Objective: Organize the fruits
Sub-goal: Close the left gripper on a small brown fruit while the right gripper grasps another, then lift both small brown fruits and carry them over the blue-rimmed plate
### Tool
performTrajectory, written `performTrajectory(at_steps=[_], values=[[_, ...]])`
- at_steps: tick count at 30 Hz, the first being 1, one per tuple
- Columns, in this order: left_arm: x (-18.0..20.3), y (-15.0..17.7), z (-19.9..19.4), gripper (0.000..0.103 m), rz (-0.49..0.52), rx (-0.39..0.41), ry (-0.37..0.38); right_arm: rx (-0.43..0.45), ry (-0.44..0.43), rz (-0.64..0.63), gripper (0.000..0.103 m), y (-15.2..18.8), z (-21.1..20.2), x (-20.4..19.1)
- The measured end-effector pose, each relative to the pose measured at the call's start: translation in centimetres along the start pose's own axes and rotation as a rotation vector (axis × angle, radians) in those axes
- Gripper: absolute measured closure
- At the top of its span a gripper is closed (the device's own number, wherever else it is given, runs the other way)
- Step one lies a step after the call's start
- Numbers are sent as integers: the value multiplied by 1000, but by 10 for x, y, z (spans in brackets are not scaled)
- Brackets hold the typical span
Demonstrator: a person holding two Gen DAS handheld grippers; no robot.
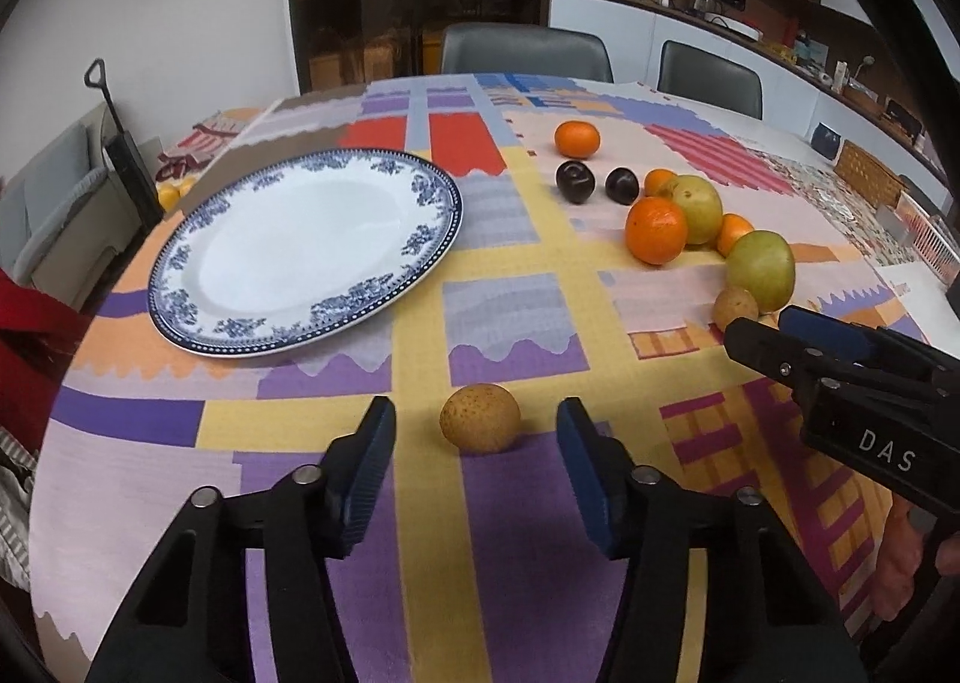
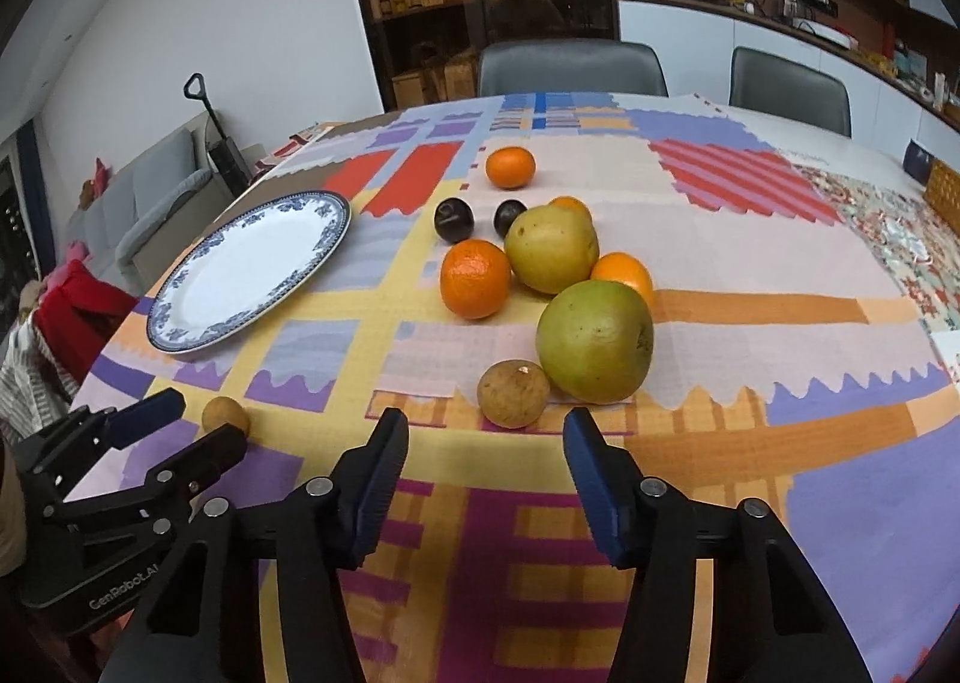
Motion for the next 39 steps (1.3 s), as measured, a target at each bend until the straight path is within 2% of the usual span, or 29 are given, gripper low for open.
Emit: performTrajectory(at_steps=[7, 13, 16, 23, 30, 39], values=[[-2, -1, 9, 65, -21, -42, 33, -8, -4, 18, 50, -5, 9, 3], [-3, -3, 12, 74, -28, -48, 39, -17, 1, 17, 55, -9, 17, 3], [-3, -4, 13, 74, -30, -48, 43, -21, 10, 18, 58, -10, 20, 4], [-5, -4, 12, 74, -39, -40, 56, -48, 11, 32, 74, -11, 27, 8], [-11, -8, -2, 74, -49, -5, 60, -24, -12, -13, 74, -11, 20, -4], [-35, -13, -24, 74, -70, 32, 50, 7, -100, -75, 74, -22, 4, -35]])
Point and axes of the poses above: each gripper's, at about its wrist camera, not at the fingertips, and z roughly the way its jaws point, x to its right, y to its underside, the point moved 1 cm from there along z, roughly the way its jaws point, and after that the axes turned 2 degrees about -y, right-handed, at the moved point
